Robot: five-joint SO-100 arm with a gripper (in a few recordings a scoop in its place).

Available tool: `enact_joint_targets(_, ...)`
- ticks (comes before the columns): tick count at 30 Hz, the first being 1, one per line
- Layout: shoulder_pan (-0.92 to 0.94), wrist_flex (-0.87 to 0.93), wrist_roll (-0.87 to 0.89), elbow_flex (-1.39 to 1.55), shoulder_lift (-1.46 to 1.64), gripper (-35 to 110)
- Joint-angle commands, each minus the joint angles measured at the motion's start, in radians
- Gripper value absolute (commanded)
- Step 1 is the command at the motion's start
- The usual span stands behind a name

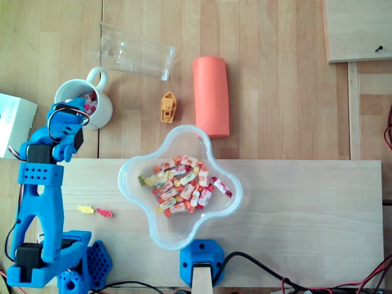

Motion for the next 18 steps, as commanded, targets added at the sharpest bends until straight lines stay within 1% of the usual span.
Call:
enact_joint_targets(1, 0.006, -0.003, 0.006, -0.029, 0.028, -2)
enact_joint_targets(8, 0.006, -0.003, 0.006, -0.029, 0.031, -1)
enact_joint_targets(18, 0.006, -0.003, 0.006, -0.029, 0.032, 15)
